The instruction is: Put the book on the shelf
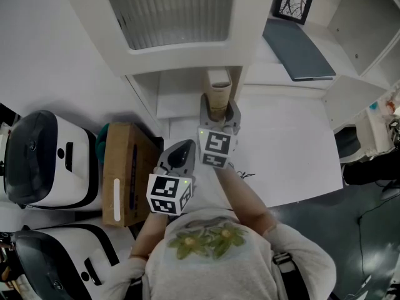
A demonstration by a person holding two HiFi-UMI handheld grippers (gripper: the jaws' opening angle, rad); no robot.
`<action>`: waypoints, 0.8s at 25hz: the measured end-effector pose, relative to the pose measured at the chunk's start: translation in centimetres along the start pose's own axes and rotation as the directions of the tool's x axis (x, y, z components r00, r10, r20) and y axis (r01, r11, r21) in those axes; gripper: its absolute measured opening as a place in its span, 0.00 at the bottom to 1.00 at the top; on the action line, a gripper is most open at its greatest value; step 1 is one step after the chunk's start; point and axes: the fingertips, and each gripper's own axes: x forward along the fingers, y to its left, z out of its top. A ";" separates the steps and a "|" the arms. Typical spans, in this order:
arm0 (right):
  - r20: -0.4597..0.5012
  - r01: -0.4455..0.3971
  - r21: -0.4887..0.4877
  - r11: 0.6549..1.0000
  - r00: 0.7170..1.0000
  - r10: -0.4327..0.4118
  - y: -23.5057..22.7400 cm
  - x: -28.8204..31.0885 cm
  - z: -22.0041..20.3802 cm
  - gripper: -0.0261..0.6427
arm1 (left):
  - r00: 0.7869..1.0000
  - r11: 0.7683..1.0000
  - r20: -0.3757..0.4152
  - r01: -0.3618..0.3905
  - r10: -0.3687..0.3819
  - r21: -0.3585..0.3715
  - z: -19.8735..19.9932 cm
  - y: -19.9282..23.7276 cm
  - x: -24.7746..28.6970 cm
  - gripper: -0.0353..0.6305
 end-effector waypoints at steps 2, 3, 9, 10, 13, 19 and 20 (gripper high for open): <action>0.002 0.003 -0.001 1.000 1.000 -0.003 0.0 0.2 0.0 0.39 | 1.000 1.000 -0.001 -0.001 0.001 0.001 0.0 0.0 0.0 0.09; 0.004 0.005 -0.003 1.000 1.000 -0.005 0.0 0.3 0.0 0.39 | 1.000 1.000 -0.002 -0.002 0.002 0.002 -0.1 0.0 0.0 0.09; 0.004 0.014 -0.006 1.000 1.000 -0.014 0.0 1.0 -0.1 0.39 | 1.000 1.000 -0.004 -0.007 0.007 0.003 -0.1 0.1 -0.1 0.09; 0.004 0.015 -0.006 1.000 1.000 -0.015 0.0 1.1 -0.1 0.39 | 1.000 1.000 -0.004 -0.008 0.008 0.003 -0.1 0.1 -0.1 0.09; 0.004 0.020 -0.006 1.000 1.000 -0.020 -0.1 1.5 -0.1 0.39 | 1.000 1.000 -0.003 -0.010 0.010 0.001 -0.1 0.2 -0.2 0.09; 0.001 0.026 -0.002 1.000 1.000 -0.026 -0.1 2.3 -0.2 0.39 | 1.000 1.000 -0.004 -0.014 0.014 0.000 -0.1 0.2 -0.3 0.09; 0.002 0.028 -0.002 1.000 1.000 -0.028 -0.1 2.4 -0.2 0.39 | 1.000 1.000 -0.004 -0.014 0.014 0.000 -0.1 0.2 -0.3 0.09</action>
